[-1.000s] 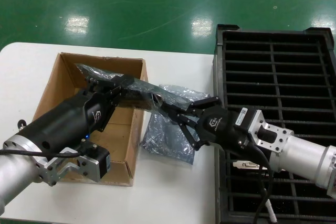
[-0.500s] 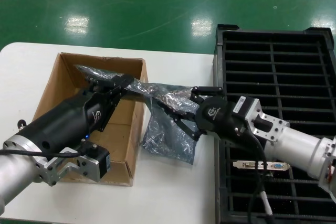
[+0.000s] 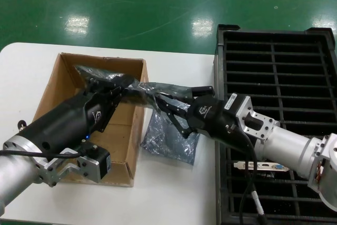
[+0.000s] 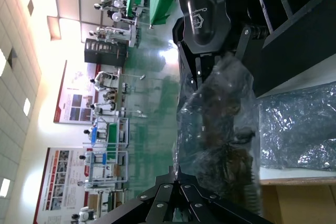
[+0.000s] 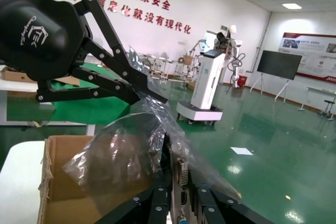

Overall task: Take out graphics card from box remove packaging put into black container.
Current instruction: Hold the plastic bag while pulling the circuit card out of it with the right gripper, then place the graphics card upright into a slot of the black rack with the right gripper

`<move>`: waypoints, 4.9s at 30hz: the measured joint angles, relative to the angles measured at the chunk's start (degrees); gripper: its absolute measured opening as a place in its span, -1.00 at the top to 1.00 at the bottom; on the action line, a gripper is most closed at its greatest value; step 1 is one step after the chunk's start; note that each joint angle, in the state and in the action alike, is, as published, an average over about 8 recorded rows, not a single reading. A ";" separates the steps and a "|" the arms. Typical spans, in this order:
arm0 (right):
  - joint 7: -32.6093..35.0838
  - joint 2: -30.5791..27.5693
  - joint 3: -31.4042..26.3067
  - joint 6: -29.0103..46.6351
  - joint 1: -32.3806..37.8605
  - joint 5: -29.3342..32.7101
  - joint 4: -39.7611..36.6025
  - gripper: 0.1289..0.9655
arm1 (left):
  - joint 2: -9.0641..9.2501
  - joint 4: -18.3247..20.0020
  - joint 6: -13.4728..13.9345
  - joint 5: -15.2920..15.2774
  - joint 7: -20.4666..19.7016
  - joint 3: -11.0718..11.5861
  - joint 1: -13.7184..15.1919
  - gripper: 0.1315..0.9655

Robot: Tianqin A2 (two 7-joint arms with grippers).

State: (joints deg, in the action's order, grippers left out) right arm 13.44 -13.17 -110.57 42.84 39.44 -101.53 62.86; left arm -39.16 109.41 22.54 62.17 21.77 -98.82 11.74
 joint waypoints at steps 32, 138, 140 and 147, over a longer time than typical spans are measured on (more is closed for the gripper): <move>-4.23 -8.54 3.66 -1.10 -7.41 -1.61 16.01 0.88 | 0.00 0.00 0.00 0.00 0.00 0.00 0.00 0.98; -35.09 -31.08 9.31 19.74 -13.09 52.48 55.14 0.88 | 0.00 0.00 0.00 0.00 0.00 0.00 0.00 0.98; -34.94 -31.17 9.38 19.71 -12.77 52.15 55.13 0.88 | 0.00 0.00 0.00 0.00 0.00 0.00 0.00 0.98; -34.19 -31.79 9.45 19.52 -12.01 50.20 55.13 0.88 | 0.00 0.00 0.00 0.00 0.00 0.00 0.00 0.98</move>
State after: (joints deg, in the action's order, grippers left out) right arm -20.75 -44.95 -101.12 62.36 27.43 -51.33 118.00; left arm -39.16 109.41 22.54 62.16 21.77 -98.83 11.74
